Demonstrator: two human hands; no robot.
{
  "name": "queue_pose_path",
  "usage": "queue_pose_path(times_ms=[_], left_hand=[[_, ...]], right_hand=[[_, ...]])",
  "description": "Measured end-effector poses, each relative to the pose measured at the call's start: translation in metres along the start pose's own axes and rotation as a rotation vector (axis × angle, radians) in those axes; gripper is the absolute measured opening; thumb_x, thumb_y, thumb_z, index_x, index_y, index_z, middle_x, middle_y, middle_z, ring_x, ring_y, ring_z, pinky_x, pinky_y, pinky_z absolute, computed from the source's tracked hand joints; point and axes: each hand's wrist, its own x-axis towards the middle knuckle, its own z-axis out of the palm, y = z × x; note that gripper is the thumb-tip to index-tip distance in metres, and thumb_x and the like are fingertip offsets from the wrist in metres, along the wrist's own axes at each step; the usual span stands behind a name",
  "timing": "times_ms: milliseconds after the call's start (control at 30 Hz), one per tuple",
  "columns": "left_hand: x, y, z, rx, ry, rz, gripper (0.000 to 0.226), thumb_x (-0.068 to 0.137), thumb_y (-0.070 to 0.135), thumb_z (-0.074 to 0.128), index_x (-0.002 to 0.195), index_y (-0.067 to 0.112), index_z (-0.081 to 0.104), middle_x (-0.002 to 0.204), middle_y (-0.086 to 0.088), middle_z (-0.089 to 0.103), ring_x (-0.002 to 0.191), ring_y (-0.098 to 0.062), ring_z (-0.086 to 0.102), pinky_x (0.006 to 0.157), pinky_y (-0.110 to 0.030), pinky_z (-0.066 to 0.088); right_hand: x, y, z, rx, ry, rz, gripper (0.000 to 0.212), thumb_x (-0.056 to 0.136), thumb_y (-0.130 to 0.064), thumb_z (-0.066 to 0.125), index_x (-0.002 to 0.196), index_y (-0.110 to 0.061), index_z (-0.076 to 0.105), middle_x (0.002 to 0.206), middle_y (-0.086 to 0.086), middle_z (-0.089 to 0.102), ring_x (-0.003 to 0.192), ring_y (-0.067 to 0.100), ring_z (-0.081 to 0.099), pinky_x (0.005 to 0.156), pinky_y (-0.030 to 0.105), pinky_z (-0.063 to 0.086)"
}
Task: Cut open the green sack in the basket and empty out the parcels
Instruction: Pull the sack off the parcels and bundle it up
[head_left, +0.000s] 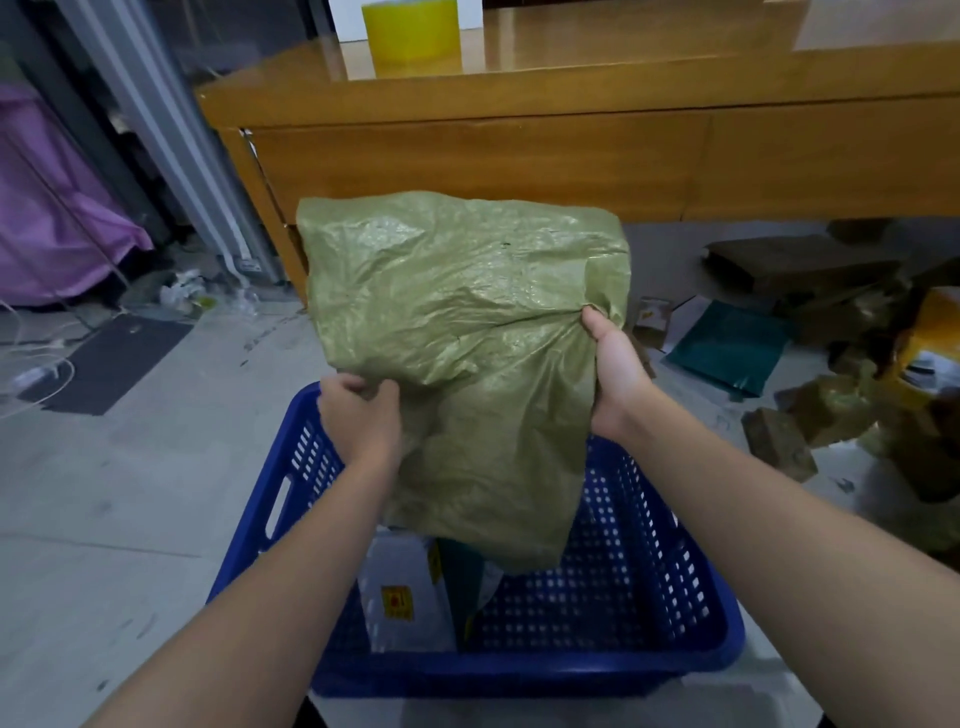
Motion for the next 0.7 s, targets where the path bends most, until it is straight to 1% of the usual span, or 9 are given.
queue_pose_path(times_ms=[67,133,200,267,367,433,533,633,700], left_hand=[[0.015,0.006,-0.001,-0.066,-0.138,-0.037,0.061,0.074,0.026,0.075,0.124,0.019,0.041,0.129,-0.006,0.045,0.106,-0.022,0.050,0.079,-0.031,0.044],[0.023,0.011,-0.003,-0.153,-0.376,-0.188,0.089,0.075,0.038,0.075,0.145,0.029,0.021,0.145,-0.006,0.036,0.122,-0.027,0.045,0.093,-0.037,0.041],[0.022,0.007,-0.002,-0.171,-0.569,-0.262,0.097,0.081,0.043,0.070,0.152,0.033,0.005,0.155,-0.002,0.027,0.136,-0.028,0.035,0.101,-0.043,0.033],[0.018,0.003,0.008,-0.135,-0.709,-0.248,0.093,0.084,0.038,0.068,0.153,0.031,0.005,0.154,0.001,0.029,0.138,-0.026,0.033,0.102,-0.042,0.031],[0.020,0.004,0.019,-0.187,-0.743,-0.302,0.093,0.083,0.023,0.072,0.153,0.028,0.010,0.149,0.001,0.035,0.135,-0.026,0.037,0.103,-0.038,0.035],[0.029,0.005,0.021,-0.298,-0.730,-0.410,0.099,0.079,0.021,0.076,0.153,0.034,0.011,0.153,-0.002,0.032,0.137,-0.030,0.035,0.108,-0.044,0.034],[0.034,0.008,0.023,-0.354,-0.801,-0.552,0.102,0.068,0.022,0.082,0.152,0.028,0.024,0.149,-0.007,0.040,0.130,-0.032,0.042,0.100,-0.044,0.038],[0.017,0.016,0.029,-0.349,-0.945,-0.578,0.063,0.079,0.015,0.069,0.138,0.013,0.047,0.119,-0.008,0.061,0.107,-0.028,0.057,0.096,-0.043,0.042],[0.003,0.025,0.036,-0.270,-0.971,-0.564,0.037,0.089,0.014,0.059,0.125,0.008,0.059,0.106,-0.011,0.067,0.096,-0.028,0.061,0.081,-0.039,0.048]], right_hand=[[0.002,0.000,-0.006,-0.007,0.021,-0.019,0.044,0.093,-0.050,0.049,0.110,-0.013,0.067,0.090,0.014,0.079,0.097,0.033,0.069,0.086,0.048,0.053],[0.002,0.000,-0.011,-0.020,0.023,-0.014,0.043,0.094,-0.047,0.050,0.110,-0.010,0.066,0.087,0.015,0.078,0.095,0.033,0.069,0.083,0.047,0.053],[0.001,-0.001,-0.014,-0.035,0.016,0.015,0.041,0.095,-0.045,0.049,0.103,-0.008,0.065,0.081,0.016,0.078,0.091,0.032,0.068,0.077,0.044,0.052],[0.001,-0.001,-0.015,-0.065,0.019,0.028,0.039,0.095,-0.043,0.050,0.104,-0.008,0.063,0.087,0.017,0.076,0.090,0.032,0.068,0.080,0.045,0.052],[0.003,-0.002,-0.019,-0.088,0.021,0.029,0.035,0.096,-0.038,0.051,0.100,-0.005,0.063,0.079,0.016,0.076,0.085,0.032,0.067,0.083,0.044,0.052],[0.004,-0.008,-0.026,-0.036,0.001,0.026,0.034,0.097,-0.034,0.049,0.098,-0.003,0.064,0.073,0.015,0.077,0.079,0.031,0.068,0.076,0.043,0.052],[0.010,-0.014,-0.036,0.010,-0.003,0.027,0.035,0.098,-0.032,0.048,0.101,-0.002,0.065,0.078,0.016,0.077,0.076,0.030,0.070,0.073,0.043,0.053],[0.017,-0.012,-0.040,-0.009,0.004,0.034,0.038,0.099,-0.033,0.045,0.103,-0.002,0.066,0.080,0.017,0.077,0.069,0.029,0.074,0.072,0.042,0.052],[0.021,-0.009,-0.039,0.009,0.018,0.042,0.039,0.100,-0.035,0.044,0.102,-0.003,0.066,0.077,0.016,0.077,0.064,0.028,0.074,0.070,0.040,0.051]])
